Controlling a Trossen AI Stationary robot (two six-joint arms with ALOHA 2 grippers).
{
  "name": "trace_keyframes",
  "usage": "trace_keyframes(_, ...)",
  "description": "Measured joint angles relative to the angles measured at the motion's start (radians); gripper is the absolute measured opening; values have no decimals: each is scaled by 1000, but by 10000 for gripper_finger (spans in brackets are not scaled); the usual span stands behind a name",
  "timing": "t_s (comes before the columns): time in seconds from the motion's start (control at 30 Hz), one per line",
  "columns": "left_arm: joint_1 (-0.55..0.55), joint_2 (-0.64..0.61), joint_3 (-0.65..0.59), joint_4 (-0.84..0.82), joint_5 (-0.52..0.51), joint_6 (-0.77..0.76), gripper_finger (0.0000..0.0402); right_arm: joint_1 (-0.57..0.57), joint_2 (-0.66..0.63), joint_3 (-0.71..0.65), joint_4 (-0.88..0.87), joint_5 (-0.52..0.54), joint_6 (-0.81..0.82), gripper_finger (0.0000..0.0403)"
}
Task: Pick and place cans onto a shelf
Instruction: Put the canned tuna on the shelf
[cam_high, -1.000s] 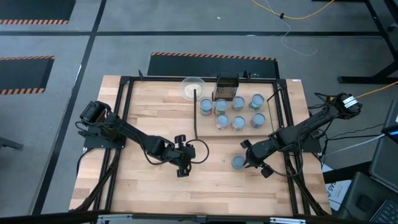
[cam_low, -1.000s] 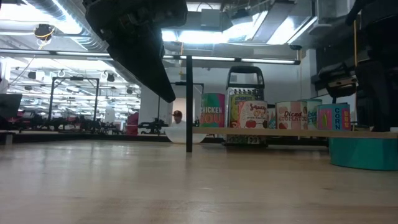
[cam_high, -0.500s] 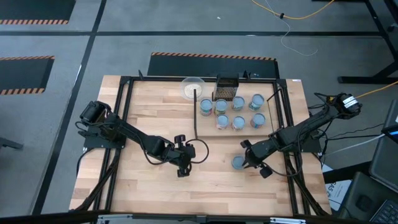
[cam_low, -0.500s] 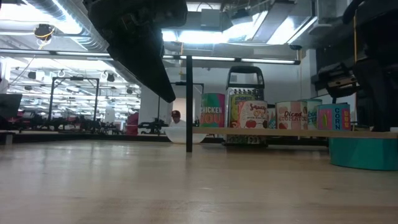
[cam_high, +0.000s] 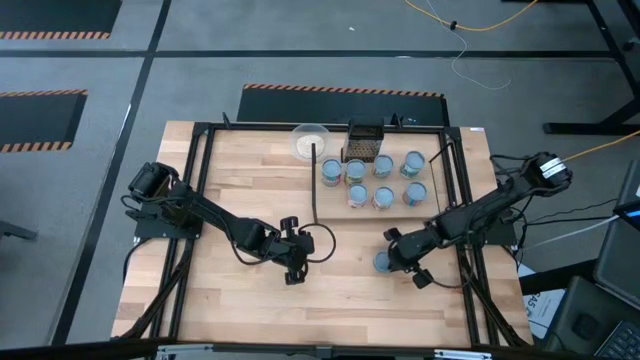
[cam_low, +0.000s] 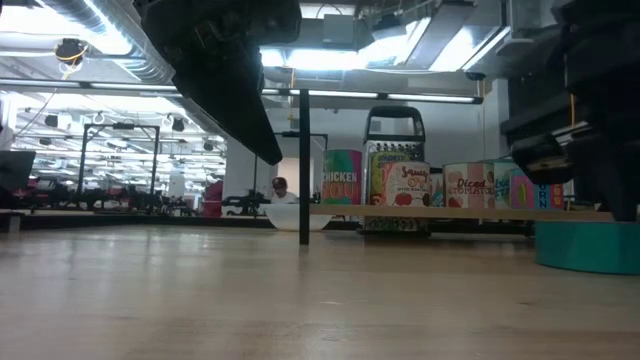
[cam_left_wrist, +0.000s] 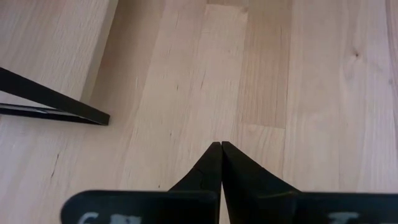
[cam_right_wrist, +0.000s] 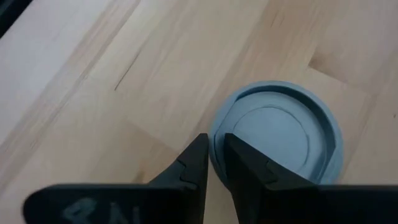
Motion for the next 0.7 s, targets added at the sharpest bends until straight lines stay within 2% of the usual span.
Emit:
trace_keyframes(0.23,0,0,0,0,0,0,0,0,7,0,22,0,16,53)
trace_keyframes(0.43,0,0,0,0,0,0,0,0,8,0,52,81,178,10)
trace_keyframes(0.57,0,0,0,0,0,0,0,0,8,0,82,182,367,11)
trace_keyframes(0.7,0,0,0,0,0,0,0,0,8,22,78,365,661,6)
